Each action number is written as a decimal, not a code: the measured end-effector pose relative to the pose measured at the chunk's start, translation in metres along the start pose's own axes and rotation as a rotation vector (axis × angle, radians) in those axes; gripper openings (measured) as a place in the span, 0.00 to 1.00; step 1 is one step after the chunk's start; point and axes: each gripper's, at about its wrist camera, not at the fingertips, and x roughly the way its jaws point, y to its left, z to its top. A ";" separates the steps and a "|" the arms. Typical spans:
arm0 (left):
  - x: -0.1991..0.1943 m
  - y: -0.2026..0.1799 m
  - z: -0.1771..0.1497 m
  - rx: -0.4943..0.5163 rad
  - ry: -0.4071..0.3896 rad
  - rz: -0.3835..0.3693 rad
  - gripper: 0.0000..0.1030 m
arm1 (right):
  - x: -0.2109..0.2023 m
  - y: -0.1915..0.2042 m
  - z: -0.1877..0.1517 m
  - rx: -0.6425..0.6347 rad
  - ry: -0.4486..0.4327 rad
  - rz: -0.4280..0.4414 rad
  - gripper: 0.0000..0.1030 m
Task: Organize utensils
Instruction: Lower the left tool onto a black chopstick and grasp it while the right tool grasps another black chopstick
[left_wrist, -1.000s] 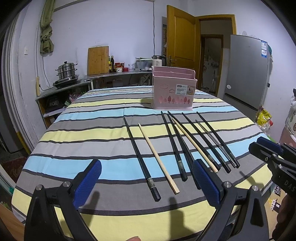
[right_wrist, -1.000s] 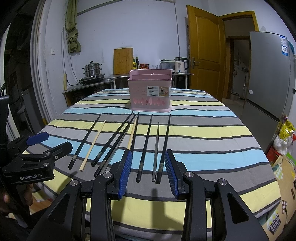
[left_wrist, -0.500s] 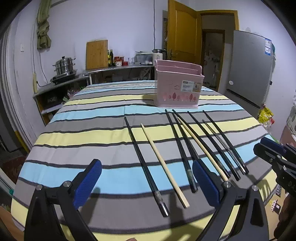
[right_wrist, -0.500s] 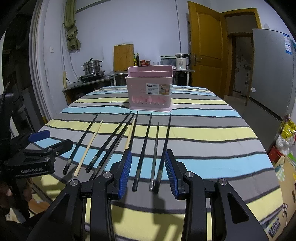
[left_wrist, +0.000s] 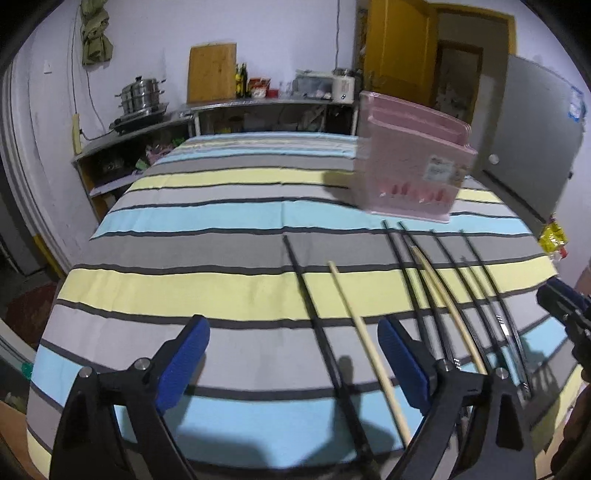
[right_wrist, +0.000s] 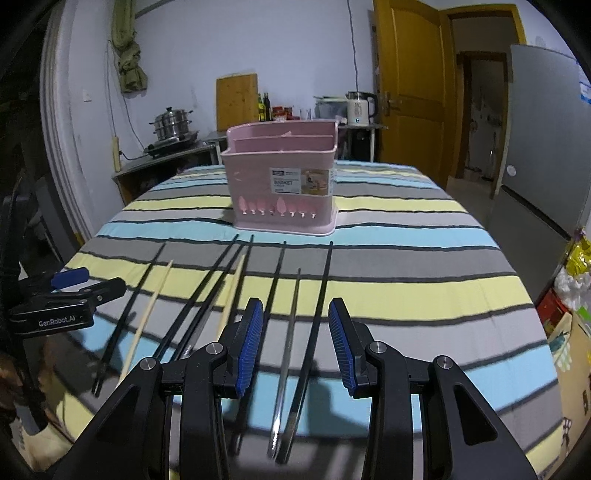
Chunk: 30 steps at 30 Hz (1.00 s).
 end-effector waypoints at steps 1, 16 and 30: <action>0.004 0.002 0.002 -0.009 0.015 -0.005 0.90 | 0.005 -0.002 0.003 0.003 0.008 -0.003 0.37; 0.052 0.013 0.024 -0.063 0.150 -0.038 0.55 | 0.075 -0.025 0.023 0.039 0.180 -0.005 0.37; 0.066 0.004 0.036 -0.001 0.171 0.006 0.46 | 0.107 -0.022 0.034 0.035 0.266 -0.018 0.23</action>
